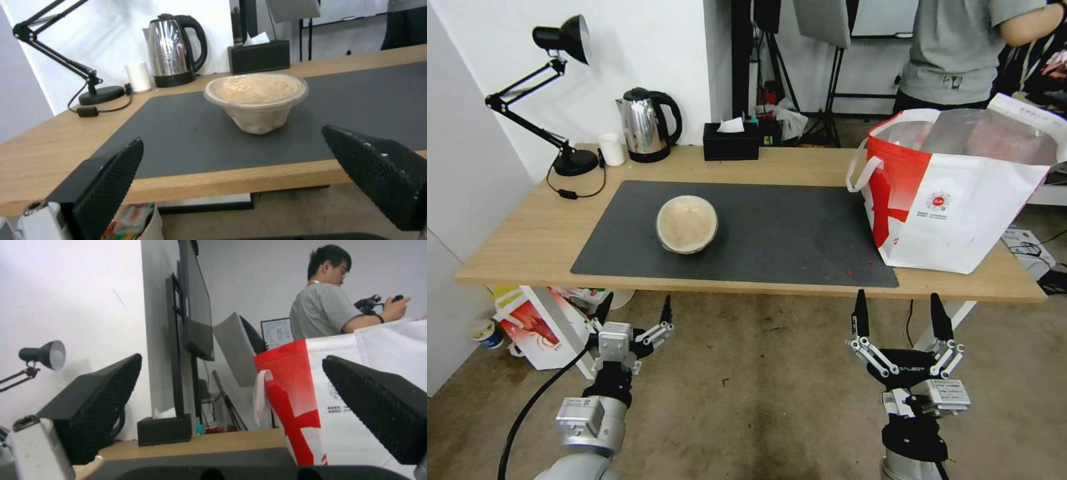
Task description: Pick up the trash from the table and place it into the takeout bag.
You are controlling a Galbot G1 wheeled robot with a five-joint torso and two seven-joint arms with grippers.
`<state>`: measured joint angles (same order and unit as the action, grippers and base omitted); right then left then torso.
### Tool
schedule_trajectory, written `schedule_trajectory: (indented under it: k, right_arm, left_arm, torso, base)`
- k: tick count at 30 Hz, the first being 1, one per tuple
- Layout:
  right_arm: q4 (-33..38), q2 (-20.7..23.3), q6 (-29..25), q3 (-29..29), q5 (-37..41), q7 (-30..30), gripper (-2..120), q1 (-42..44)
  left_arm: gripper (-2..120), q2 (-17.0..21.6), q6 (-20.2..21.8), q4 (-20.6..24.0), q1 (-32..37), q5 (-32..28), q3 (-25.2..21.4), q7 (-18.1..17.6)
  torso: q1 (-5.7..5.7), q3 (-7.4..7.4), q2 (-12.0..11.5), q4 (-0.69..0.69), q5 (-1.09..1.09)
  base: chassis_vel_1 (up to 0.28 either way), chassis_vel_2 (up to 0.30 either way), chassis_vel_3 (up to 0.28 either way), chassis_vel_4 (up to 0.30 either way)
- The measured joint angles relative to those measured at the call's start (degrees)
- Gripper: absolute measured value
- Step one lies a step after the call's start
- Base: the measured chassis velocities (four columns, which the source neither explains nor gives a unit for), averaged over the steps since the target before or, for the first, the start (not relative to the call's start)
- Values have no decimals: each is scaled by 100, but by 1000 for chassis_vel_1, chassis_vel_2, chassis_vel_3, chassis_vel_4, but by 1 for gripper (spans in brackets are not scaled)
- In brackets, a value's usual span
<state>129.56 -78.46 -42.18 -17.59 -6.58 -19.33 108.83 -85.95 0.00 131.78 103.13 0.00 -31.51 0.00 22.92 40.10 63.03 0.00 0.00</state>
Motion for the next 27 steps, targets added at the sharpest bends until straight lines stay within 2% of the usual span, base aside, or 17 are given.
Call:
schedule_trajectory:
  k: [27]
  right_arm:
    - [11, 1, 56, 73, -70, -56, 100, -1]
  left_arm:
    - [100, 0, 0, 0, 0, 0, 0, 0]
  torso:
    - [0, 0, 0, 0, 0]
  base:
    - [0, 0, 0, 0]
